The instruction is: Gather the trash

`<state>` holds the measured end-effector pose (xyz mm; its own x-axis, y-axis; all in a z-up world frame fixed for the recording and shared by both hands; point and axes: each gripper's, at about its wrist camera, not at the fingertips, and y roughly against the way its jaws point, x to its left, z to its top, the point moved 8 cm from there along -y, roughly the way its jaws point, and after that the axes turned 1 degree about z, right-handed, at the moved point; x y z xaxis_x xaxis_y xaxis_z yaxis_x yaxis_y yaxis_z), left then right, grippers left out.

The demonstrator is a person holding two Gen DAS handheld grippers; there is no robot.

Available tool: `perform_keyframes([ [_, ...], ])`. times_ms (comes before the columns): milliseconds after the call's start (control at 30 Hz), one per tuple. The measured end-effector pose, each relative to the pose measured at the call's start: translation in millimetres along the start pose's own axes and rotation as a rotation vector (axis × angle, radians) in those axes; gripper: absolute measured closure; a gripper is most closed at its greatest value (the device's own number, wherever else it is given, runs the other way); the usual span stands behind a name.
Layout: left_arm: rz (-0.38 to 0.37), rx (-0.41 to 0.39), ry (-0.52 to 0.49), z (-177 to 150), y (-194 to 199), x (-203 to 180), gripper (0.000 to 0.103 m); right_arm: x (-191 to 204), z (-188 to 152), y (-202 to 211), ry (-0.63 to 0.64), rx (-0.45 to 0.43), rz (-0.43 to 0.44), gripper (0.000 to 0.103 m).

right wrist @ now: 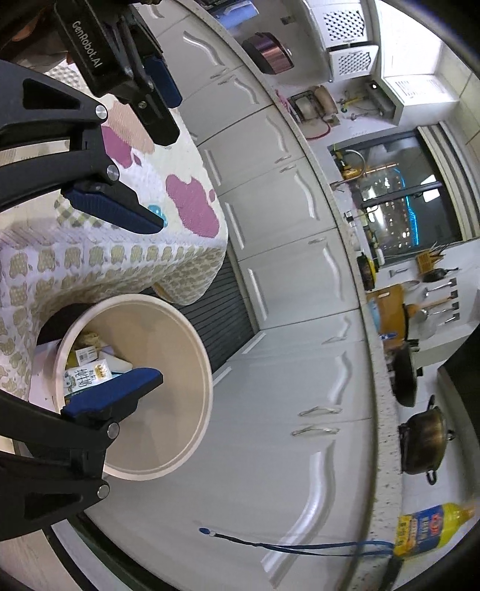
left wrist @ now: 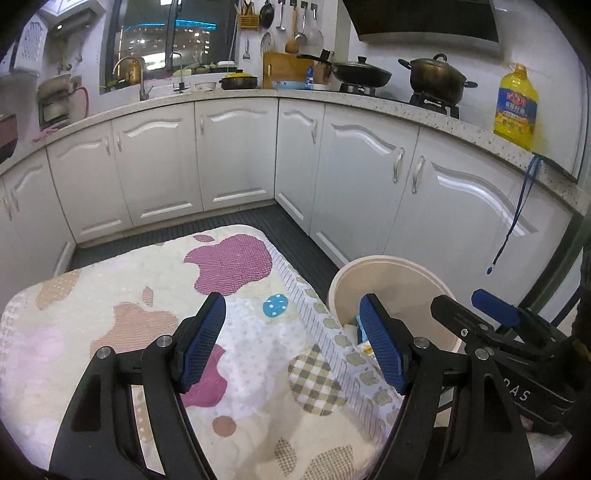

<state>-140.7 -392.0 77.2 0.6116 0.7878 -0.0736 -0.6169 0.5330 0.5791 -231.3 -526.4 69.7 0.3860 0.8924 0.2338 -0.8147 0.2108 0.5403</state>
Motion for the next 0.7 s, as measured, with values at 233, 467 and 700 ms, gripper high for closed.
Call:
perform_keyframes([
  [233,0.051,-0.039,0.026,2.8,20.8,16.5,0.029,2.1,8.6,15.6,0.007,-0.037,-0.015,0.022],
  [467,0.034,-0.046,0.028,1.0,31.7,21.8,0.025,-1.7,11.7,26.5,0.0,-0.058,-0.022,0.013],
  [700,-0.003,-0.07,0.051,3.5,43.0,22.6,0.015,0.3,17.6,39.2,-0.007,-0.096,-0.015,0.011],
])
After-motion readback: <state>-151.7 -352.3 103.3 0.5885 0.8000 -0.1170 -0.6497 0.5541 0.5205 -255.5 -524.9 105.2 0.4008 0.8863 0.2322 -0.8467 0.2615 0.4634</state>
